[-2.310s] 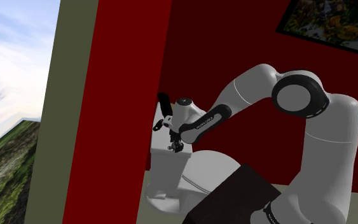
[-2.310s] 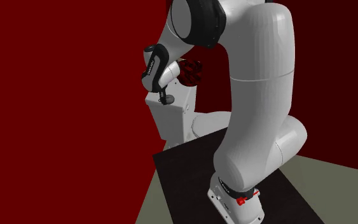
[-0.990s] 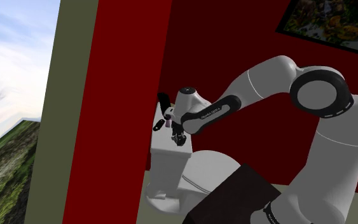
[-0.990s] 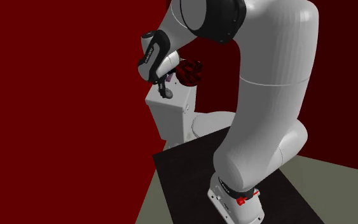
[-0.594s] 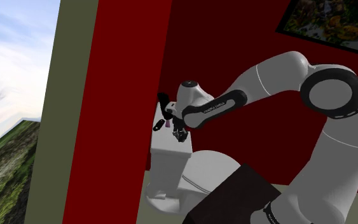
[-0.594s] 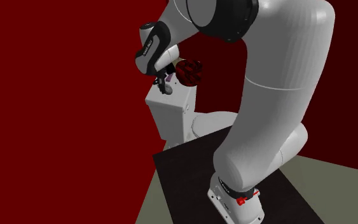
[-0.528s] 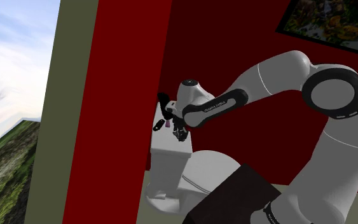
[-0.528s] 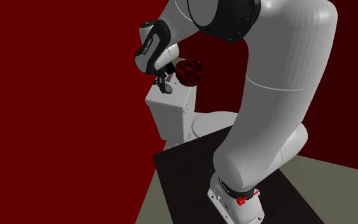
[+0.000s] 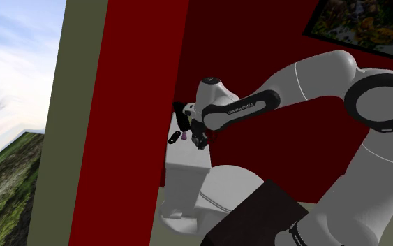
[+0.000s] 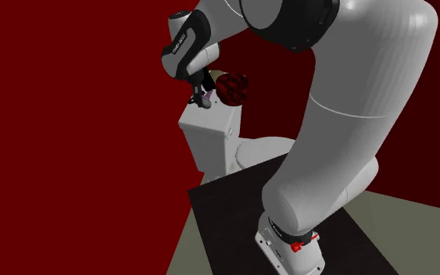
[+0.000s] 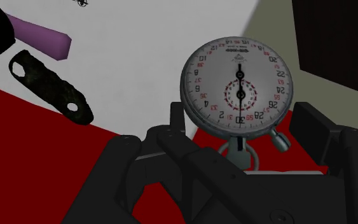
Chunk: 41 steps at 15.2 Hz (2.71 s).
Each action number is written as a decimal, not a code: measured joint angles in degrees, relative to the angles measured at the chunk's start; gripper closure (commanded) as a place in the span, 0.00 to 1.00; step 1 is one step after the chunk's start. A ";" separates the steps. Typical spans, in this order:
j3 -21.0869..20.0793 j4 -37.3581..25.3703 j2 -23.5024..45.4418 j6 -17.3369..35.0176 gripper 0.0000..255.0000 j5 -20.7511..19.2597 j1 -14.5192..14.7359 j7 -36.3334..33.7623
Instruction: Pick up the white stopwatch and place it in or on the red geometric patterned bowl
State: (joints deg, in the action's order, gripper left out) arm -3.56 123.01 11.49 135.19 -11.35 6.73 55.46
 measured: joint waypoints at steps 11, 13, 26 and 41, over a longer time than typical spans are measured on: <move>1.68 -6.13 -0.18 -5.60 1.00 1.61 -2.92 6.37; 2.55 -9.65 2.27 -6.33 1.00 1.96 -4.36 9.02; 5.70 -36.40 19.02 -14.78 1.00 5.10 -13.07 23.30; 6.13 -36.78 25.21 -7.93 1.00 5.05 -14.22 23.91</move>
State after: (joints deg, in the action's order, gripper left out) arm 2.56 86.22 36.70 127.26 -6.30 -7.49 79.37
